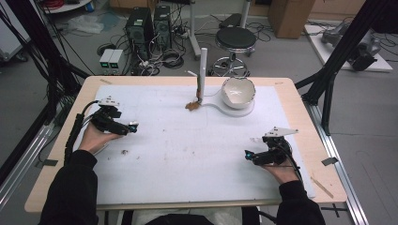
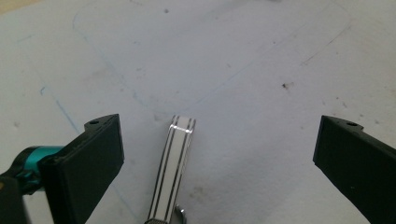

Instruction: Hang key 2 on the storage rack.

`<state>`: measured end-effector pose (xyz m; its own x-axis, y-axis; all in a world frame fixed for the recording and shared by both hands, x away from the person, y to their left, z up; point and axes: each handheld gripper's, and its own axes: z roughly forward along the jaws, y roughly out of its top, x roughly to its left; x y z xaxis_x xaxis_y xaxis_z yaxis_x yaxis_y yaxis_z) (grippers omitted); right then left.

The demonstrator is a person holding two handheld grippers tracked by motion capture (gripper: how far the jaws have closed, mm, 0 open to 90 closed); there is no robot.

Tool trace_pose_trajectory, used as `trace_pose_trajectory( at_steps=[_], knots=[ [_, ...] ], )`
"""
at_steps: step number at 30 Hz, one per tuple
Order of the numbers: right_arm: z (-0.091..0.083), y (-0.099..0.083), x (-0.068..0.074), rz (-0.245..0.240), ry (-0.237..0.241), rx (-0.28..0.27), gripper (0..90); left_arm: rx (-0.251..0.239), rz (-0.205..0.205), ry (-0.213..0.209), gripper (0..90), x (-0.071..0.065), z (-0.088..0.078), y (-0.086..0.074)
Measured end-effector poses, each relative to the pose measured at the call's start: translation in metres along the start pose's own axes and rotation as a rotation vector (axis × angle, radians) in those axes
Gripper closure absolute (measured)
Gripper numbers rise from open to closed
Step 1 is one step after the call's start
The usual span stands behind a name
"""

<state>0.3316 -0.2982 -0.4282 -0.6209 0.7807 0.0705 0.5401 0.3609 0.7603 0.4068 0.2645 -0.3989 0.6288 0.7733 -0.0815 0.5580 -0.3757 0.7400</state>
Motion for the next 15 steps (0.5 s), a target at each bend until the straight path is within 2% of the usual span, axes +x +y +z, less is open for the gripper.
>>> trace_pose_trajectory(
  at_steps=[5, 7, 13, 15],
  knots=[
    [0.0, 0.0, 0.0, 0.0, 0.0, 0.002, 0.7, 0.025, -0.023, 0.009, 2.4, 0.008, 0.001, -0.008],
    [0.0, 0.0, 0.0, 0.001, -0.001, 0.002, 0.7, 0.038, -0.033, 0.0, 4.7, 0.011, 0.003, -0.011],
    [0.0, 0.0, 0.0, -0.001, -0.001, 0.004, 0.7, 0.073, -0.046, 0.008, 10.0, 0.019, 0.01, -0.015],
    [0.0, 0.0, 0.0, 0.004, -0.003, 0.005, 0.7, 0.089, -0.049, -0.004, 13.5, 0.019, 0.013, -0.017]
  ],
)
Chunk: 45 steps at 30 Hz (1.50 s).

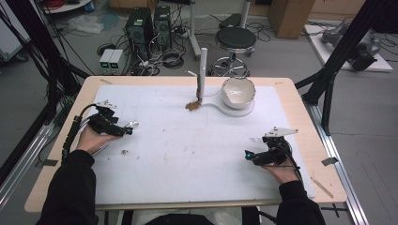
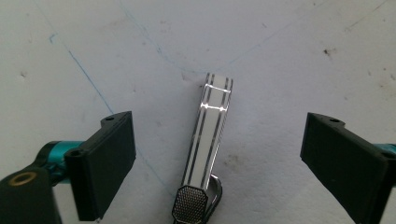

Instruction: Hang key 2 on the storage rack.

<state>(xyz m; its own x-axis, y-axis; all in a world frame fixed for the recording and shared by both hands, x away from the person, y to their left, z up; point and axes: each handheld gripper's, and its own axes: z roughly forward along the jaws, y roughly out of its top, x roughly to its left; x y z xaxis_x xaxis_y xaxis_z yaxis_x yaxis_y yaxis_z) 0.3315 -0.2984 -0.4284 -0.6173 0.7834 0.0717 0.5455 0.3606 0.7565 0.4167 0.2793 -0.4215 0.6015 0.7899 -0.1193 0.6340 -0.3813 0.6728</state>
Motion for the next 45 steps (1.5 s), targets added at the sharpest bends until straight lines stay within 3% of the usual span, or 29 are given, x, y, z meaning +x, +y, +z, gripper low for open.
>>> trace_pose_trajectory(
  at_steps=[7, 12, 14, 18, 21, 29, 32, 36, 41, 45],
  knots=[
    [0.0, -0.001, 0.0, -0.001, 0.006, 0.002, 0.7, 0.041, 0.021, -0.013, 23.5, 0.0, 0.008, -0.002],
    [0.0, -0.001, 0.0, 0.004, 0.004, 0.007, 0.7, 0.058, 0.02, 0.019, 35.2, 0.0, 0.01, -0.002],
    [0.0, -0.001, 0.0, 0.005, 0.006, 0.004, 0.7, 0.065, 0.022, 0.028, 42.4, 0.001, 0.011, -0.003],
    [0.0, -0.001, 0.0, 0.005, 0.006, 0.004, 0.7, 0.075, 0.04, 0.096, 60.3, 0.0, 0.01, -0.002],
    [0.0, -0.001, 0.0, 0.0, 0.004, 0.004, 0.7, 0.075, 0.038, 0.092, 74.1, 0.0, 0.009, -0.002],
    [0.0, -0.001, 0.0, 0.005, 0.004, 0.006, 0.7, 0.074, 0.034, 0.086, 74.7, 0.001, 0.009, -0.002],
    [-0.001, -0.001, 0.0, 0.004, 0.005, 0.003, 0.7, 0.07, 0.027, 0.101, 74.7, 0.002, 0.008, -0.002],
    [0.0, -0.001, 0.0, 0.004, 0.003, 0.007, 0.7, 0.052, 0.025, 0.068, 74.8, 0.001, 0.003, -0.001],
    [-0.001, 0.0, 0.0, 0.001, 0.001, -0.004, 0.7, 0.021, 0.015, 0.049, 74.8, 0.0, -0.005, 0.002],
    [-0.002, 0.0, 0.0, 0.006, 0.006, -0.002, 0.7, -0.039, 0.021, 0.026, 74.8, -0.005, -0.016, 0.007]
  ],
)
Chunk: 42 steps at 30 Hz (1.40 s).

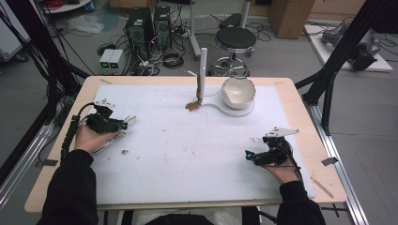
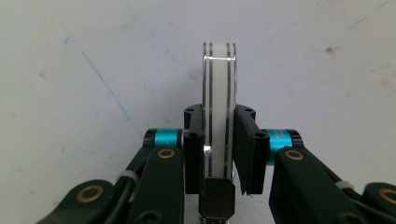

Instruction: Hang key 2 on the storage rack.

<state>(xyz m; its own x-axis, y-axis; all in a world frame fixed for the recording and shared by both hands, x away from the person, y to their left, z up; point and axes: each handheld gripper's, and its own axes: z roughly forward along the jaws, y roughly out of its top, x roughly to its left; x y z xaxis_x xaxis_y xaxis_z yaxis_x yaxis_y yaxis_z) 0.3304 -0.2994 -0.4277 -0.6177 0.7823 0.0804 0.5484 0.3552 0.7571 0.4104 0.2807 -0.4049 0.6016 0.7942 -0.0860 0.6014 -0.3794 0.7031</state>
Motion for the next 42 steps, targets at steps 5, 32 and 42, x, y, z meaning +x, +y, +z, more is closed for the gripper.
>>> trace_pose_trajectory(
  at_steps=[5, 32, 42],
  knots=[
    [0.001, 0.0, 0.0, -0.004, 0.0, 0.001, 0.7, -0.031, 0.04, 0.007, 74.8, -0.007, -0.012, 0.008],
    [0.001, 0.001, -0.001, -0.005, -0.002, -0.001, 0.7, -0.251, 0.102, -0.05, 74.7, -0.025, -0.072, 0.06],
    [0.001, 0.001, -0.001, -0.003, 0.001, 0.0, 0.7, -0.271, 0.14, -0.071, 74.8, -0.036, -0.075, 0.082]
  ],
)
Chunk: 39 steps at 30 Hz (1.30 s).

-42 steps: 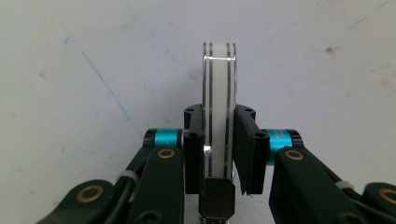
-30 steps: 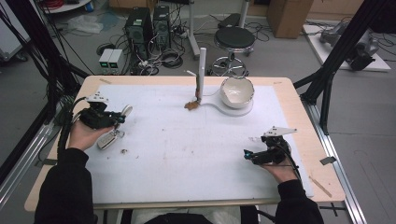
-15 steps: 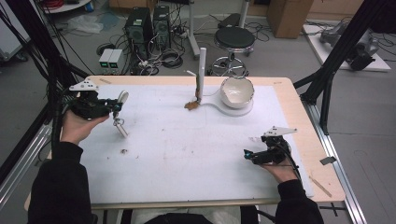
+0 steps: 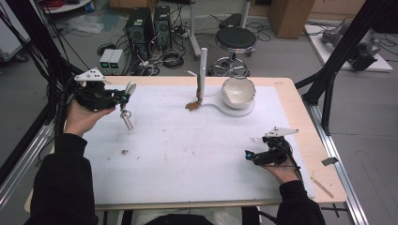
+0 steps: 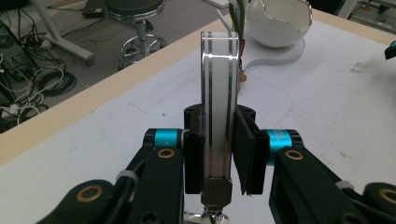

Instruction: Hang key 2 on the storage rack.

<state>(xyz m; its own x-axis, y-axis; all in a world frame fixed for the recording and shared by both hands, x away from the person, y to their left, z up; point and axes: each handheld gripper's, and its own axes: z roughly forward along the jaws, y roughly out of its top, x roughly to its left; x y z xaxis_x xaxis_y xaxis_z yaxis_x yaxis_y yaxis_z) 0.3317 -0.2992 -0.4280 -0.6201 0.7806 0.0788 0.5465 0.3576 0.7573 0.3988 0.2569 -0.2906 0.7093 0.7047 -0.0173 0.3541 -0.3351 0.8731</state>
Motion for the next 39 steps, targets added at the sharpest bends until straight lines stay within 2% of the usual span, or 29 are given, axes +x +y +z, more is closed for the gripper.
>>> trace_pose_trajectory(
  at_steps=[9, 39],
  knots=[
    [0.001, 0.0, 0.001, 0.003, 0.004, 0.003, 0.7, -0.007, 0.028, -0.024, 75.2, -0.009, 0.006, 0.015],
    [-0.002, 0.001, 0.0, 0.003, 0.007, -0.01, 0.7, -0.045, 0.079, -0.049, 75.2, -0.027, 0.029, 0.067]
  ],
)
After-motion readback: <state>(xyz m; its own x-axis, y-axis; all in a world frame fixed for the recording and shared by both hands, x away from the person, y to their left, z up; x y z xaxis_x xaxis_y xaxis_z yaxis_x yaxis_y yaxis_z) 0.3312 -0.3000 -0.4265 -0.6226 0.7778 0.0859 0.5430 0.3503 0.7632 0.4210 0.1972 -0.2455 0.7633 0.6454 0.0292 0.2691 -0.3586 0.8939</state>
